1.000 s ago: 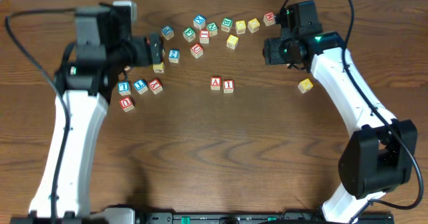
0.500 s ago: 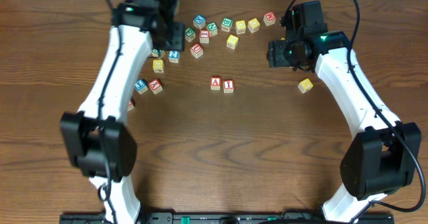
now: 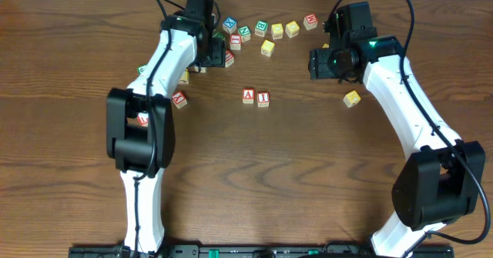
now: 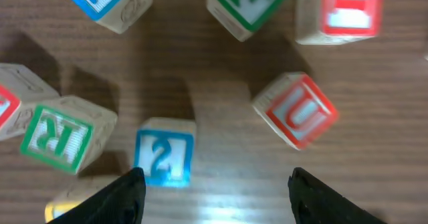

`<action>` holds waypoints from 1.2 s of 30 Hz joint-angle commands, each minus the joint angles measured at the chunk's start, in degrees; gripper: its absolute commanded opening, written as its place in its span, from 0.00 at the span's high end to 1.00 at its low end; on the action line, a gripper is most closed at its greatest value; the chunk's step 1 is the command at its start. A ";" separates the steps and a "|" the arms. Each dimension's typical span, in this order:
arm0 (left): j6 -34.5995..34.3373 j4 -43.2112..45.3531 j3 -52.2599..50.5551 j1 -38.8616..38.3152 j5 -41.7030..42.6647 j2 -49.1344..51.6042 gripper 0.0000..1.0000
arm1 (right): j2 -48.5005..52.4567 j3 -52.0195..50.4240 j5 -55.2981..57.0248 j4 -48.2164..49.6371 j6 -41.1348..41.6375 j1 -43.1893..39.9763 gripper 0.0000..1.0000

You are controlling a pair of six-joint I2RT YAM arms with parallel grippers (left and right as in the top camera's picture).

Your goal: Spell out AI2

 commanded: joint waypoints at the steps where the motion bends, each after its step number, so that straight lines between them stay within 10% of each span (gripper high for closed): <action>1: -0.83 0.98 1.62 0.15 -4.83 1.33 0.32 | -1.86 0.07 0.42 -0.37 -0.63 -0.35 0.27; 20: -0.15 4.00 1.01 0.20 -6.75 5.05 0.32 | -1.84 0.07 2.16 -1.40 -0.59 -0.35 0.27; 36: -0.15 4.52 1.03 0.20 -6.75 4.79 0.61 | -1.84 0.07 3.02 -1.42 -0.61 -0.35 0.22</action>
